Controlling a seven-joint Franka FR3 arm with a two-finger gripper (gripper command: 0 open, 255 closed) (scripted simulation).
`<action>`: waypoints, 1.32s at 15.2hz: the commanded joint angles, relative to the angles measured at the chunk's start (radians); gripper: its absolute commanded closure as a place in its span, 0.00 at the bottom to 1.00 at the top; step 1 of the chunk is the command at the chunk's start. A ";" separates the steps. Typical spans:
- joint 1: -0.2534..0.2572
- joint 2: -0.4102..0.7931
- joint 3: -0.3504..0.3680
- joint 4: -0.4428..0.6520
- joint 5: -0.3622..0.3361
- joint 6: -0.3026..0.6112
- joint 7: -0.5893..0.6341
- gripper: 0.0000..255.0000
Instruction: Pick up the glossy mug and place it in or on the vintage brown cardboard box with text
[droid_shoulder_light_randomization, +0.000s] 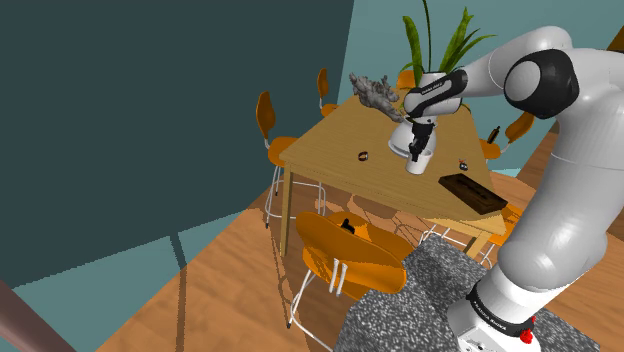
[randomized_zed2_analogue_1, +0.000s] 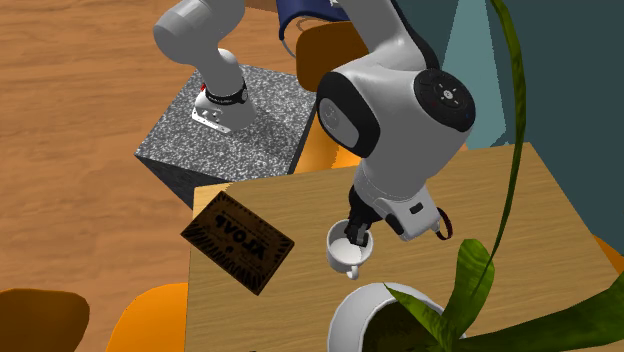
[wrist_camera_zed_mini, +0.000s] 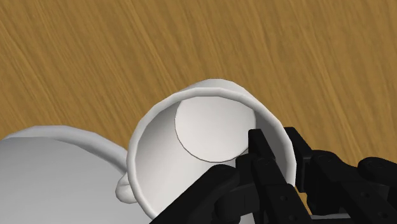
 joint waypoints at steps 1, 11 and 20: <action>0.000 0.000 0.000 0.000 0.000 0.000 0.000 1.00; 0.005 -0.043 -0.004 0.045 -0.013 -0.085 0.001 1.00; 0.010 -0.083 -0.006 0.118 -0.025 -0.196 -0.003 1.00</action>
